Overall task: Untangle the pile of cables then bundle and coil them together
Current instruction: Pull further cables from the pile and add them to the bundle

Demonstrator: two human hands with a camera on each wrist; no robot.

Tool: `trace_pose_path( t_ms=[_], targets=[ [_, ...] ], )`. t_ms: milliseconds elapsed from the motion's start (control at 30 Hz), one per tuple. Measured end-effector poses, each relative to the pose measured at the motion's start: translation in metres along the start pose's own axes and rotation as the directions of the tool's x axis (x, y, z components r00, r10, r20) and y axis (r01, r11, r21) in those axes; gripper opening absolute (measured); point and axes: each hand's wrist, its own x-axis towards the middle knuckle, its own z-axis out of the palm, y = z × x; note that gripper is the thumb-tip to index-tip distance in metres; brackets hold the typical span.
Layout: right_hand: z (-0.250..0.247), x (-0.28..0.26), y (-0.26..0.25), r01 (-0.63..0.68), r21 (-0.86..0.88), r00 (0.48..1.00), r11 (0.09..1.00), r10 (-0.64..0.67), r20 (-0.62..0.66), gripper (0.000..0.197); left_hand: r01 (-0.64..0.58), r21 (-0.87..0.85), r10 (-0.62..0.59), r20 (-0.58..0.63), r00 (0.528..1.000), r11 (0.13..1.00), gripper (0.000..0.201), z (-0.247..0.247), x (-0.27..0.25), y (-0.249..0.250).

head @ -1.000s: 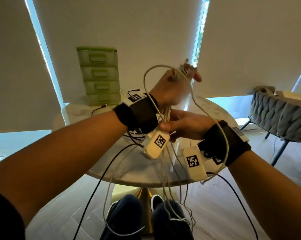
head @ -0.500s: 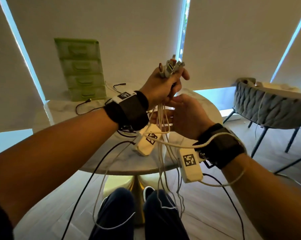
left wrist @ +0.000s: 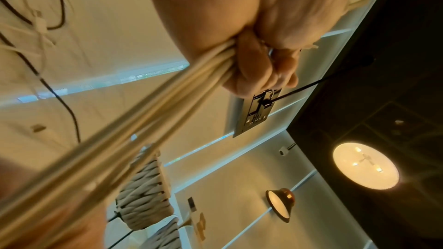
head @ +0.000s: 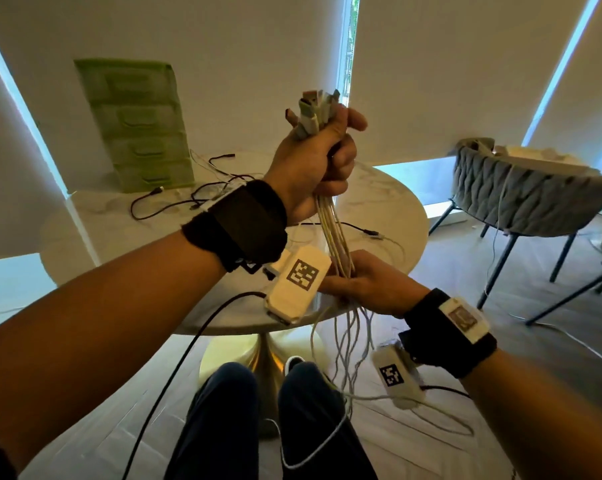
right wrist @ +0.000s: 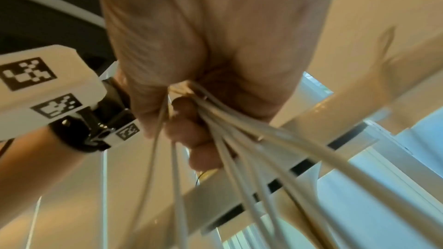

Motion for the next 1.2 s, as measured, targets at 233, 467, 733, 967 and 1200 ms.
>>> trace_pose_path(
  t_ms=[233,467,733,967,1200],
  targets=[
    [-0.003,-0.041,0.031,-0.088,0.074,0.961,0.993,0.104,-0.255,0.052,0.037,-0.014,-0.035,0.114,0.993,0.999,0.032,0.036,0.003,-0.013],
    [0.019,-0.071,0.130,-0.341,0.022,0.879,0.940,0.327,-0.348,0.047,0.162,0.070,-0.172,0.187,0.967,0.984,0.039,0.068,-0.005,-0.067],
    [0.023,-0.076,0.192,-0.716,-0.096,0.692,0.691,0.684,-0.230,0.045,0.300,0.209,-0.350,0.266,0.898,0.931,0.044,0.082,-0.007,-0.089],
    [-0.020,-0.057,0.187,-0.777,0.256,0.547,0.575,0.818,-0.179,0.038,0.322,0.155,-0.357,0.330,0.874,0.934,0.044,0.080,0.000,-0.089],
    [-0.057,-0.035,0.198,-0.407,0.491,0.426,0.770,0.636,-0.644,0.011,0.252,0.125,-0.279,0.298,0.913,0.960,0.044,0.073,0.015,-0.084]
  ],
)
